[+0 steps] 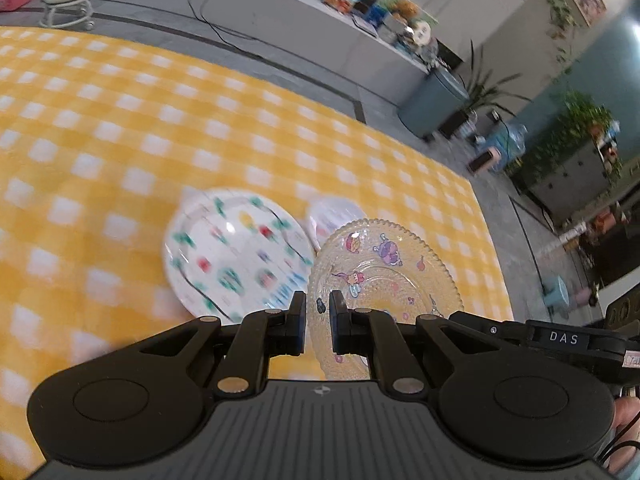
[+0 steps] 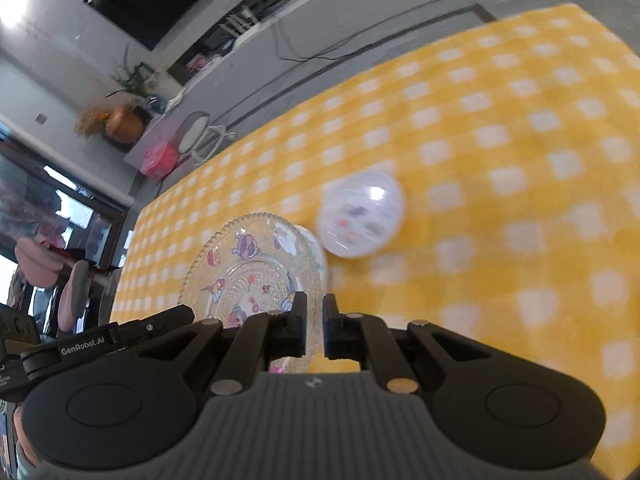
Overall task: Organize plates and bowls
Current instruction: 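Carry the glass plate with both grippers toward the bowl stack, then set the glass plate down beside the bowl stack and open both grippers, then reach both grippers to the white 'Fruity' plate and close on its rim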
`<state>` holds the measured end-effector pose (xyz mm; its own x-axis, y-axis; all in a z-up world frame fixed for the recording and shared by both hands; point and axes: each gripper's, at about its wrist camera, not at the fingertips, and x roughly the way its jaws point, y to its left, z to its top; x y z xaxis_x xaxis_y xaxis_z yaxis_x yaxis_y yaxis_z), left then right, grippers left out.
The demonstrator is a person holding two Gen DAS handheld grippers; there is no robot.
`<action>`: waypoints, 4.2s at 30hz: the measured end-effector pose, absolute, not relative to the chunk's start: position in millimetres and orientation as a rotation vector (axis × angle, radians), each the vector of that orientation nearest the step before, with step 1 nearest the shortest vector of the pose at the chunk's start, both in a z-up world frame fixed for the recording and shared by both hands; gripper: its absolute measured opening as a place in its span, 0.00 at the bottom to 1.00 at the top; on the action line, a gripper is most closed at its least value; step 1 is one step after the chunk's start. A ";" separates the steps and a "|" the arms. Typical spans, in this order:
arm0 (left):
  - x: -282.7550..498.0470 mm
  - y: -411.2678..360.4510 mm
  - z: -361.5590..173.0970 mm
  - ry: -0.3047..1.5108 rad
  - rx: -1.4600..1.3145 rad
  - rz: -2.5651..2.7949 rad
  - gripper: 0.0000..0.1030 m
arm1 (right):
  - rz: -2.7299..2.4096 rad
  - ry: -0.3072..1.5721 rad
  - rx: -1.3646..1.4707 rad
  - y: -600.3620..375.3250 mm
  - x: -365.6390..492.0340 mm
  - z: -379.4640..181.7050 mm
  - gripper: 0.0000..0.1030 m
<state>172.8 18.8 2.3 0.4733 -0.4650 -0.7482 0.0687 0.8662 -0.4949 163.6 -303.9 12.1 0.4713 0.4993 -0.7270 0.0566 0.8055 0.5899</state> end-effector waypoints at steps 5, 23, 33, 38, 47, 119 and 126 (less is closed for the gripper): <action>145.9 -15.6 -7.3 1.078 -0.422 -0.345 0.12 | 0.235 1.103 0.620 -339.9 127.9 11.0 0.05; 103.1 -69.4 -49.2 1.121 -0.274 -0.208 0.12 | 0.142 1.306 0.489 -351.2 107.4 -34.3 0.08; 100.3 -80.0 -61.3 1.117 -0.194 -0.188 0.12 | 0.113 1.353 0.410 -339.3 112.9 -49.4 0.08; 99.1 -81.5 -65.5 1.117 -0.167 -0.182 0.12 | 0.109 1.357 0.373 -328.5 118.1 -53.6 0.08; 99.5 -82.5 -66.9 1.118 -0.143 -0.182 0.12 | 0.105 1.385 0.320 -316.0 124.8 -61.0 0.08; 281.0 110.8 -81.0 1.112 -0.213 -0.557 0.30 | 0.349 1.007 0.692 -222.4 218.0 -105.8 0.21; 283.2 111.9 -86.7 1.108 -0.248 -0.584 0.26 | 0.354 1.010 0.736 -226.4 216.8 -111.2 0.16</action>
<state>283.2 111.9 -86.7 0.3165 -0.5574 -0.7675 0.3180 0.8247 -0.4677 216.8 -226.4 -111.2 0.5034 0.5850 -0.6359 0.0599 0.7106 0.7011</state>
